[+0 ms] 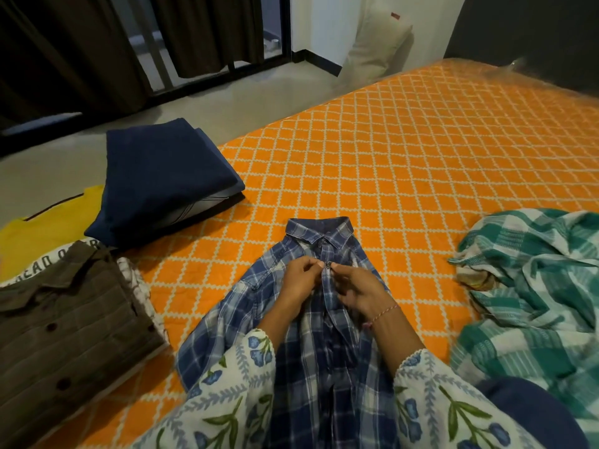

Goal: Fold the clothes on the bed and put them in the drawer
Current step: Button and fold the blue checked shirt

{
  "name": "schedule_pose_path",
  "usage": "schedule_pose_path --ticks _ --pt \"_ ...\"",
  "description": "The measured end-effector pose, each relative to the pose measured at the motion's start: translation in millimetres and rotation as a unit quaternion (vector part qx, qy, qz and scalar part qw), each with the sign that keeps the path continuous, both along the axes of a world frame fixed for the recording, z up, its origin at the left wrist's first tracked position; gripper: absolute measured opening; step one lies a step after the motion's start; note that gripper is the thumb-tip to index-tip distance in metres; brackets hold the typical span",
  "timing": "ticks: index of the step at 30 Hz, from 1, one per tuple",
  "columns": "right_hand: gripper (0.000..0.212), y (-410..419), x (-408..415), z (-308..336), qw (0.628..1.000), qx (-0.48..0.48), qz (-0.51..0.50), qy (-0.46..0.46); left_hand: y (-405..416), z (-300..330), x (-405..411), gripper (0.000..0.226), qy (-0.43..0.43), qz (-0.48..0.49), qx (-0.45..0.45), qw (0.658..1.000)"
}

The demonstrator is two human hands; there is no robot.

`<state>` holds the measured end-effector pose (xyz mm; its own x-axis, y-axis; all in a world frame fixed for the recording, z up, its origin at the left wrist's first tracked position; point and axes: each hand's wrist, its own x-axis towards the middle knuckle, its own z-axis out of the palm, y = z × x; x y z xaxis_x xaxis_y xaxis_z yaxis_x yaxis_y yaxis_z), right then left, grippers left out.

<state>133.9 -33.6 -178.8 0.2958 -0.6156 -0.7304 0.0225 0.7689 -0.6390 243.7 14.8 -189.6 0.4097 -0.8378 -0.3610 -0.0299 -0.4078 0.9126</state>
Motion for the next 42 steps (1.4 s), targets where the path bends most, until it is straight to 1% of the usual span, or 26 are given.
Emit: schedule_pose_path --ticks 2,5,7,8,9,11,13,14,15,16,17,18,19,21,22,23,24,25,27,30,32,33,35,37,39,42 --pt "0.02 -4 3 -2 1.0 -0.018 0.005 0.022 4 -1 2 0.008 -0.043 -0.021 -0.017 0.999" --pt "0.021 -3 9 -7 0.988 -0.118 0.032 0.096 14 -7 3 0.008 -0.161 -0.053 -0.029 0.985" --pt "0.021 -1 7 -10 0.969 -0.203 0.069 0.122 25 -8 2 0.007 -0.228 -0.059 -0.026 0.972" --pt "0.018 2 4 -12 0.951 -0.256 0.101 0.139 32 -9 0 0.008 -0.25 -0.065 -0.015 0.966" --pt "0.013 6 -1 -11 0.924 -0.312 0.14 0.171 37 -10 -1 0.011 -0.271 -0.075 0.007 0.96" --pt "0.01 19 -12 -12 0.86 -0.406 0.191 0.242 46 -9 -3 0.015 -0.333 -0.11 0.087 0.933" --pt "0.017 37 -24 -12 0.83 -0.429 0.212 0.288 54 -8 -5 0.016 -0.388 -0.127 0.136 0.903" --pt "0.021 46 -28 -13 0.815 -0.431 0.231 0.311 56 -7 -7 0.014 -0.407 -0.123 0.133 0.895" --pt "0.022 53 -30 -15 0.798 -0.433 0.246 0.339 57 -5 -9 0.012 -0.427 -0.117 0.109 0.89" --pt "0.019 59 -33 -18 0.786 -0.438 0.245 0.361 59 -4 -13 0.011 -0.442 -0.118 0.072 0.886" --pt "0.015 62 -35 -20 0.783 -0.443 0.228 0.373 59 -3 -18 0.013 -0.454 -0.128 0.033 0.881" --pt "0.013 63 -38 -21 0.79 -0.442 0.201 0.375 59 0 -24 0.015 -0.462 -0.148 0.013 0.875" --pt "0.011 62 -38 -23 0.806 -0.43 0.174 0.367 58 1 -28 0.016 -0.464 -0.17 0.016 0.869" --pt "0.012 59 -41 -22 0.843 -0.392 0.14 0.341 58 -1 -33 0.008 -0.461 -0.178 0.062 0.867" --pt "0.014 58 -42 -22 0.86 -0.367 0.135 0.329 59 -4 -33 0.006 -0.445 -0.162 0.079 0.877" --pt "0.015 57 -43 -22 0.874 -0.341 0.138 0.318 60 -7 -32 0.012 -0.424 -0.139 0.085 0.891" --pt "0.014 56 -43 -22 0.884 -0.322 0.144 0.308 63 -10 -29 0.016 -0.407 -0.124 0.087 0.901" --pt "0.011 56 -43 -21 0.888 -0.311 0.149 0.304 65 -11 -27 0.017 -0.404 -0.119 0.086 0.903" --pt "0.005 58 -43 -20 0.888 -0.308 0.151 0.305 69 -9 -28 0.017 -0.439 -0.144 0.097 0.882" --pt "0.023 61 -41 -20 0.887 -0.31 0.148 0.308 69 -3 -33 0.02 -0.494 -0.199 0.123 0.837" --pt "0.029 63 -41 -18 0.888 -0.304 0.151 0.31 66 1 -38 0.018 -0.508 -0.216 0.161 0.818" --pt "0.028 64 -42 -18 0.889 -0.301 0.153 0.308 65 4 -41 0.017 -0.509 -0.215 0.182 0.814" --pt "0.018 65 -44 -16 0.894 -0.299 0.151 0.297 64 8 -42 0.016 -0.492 -0.19 0.211 0.823" --pt "0.012 65 -45 -12 0.901 -0.299 0.146 0.277 64 13 -41 0.016 -0.476 -0.155 0.204 0.841" --pt "0.015 65 -45 -6 0.909 -0.301 0.135 0.256 64 19 -35 0.014 -0.442 -0.107 0.166 0.875" --pt "0.023 67 -41 6 0.908 -0.328 0.104 0.24 63 30 -26 0.016 -0.314 -0.071 0.138 0.937"
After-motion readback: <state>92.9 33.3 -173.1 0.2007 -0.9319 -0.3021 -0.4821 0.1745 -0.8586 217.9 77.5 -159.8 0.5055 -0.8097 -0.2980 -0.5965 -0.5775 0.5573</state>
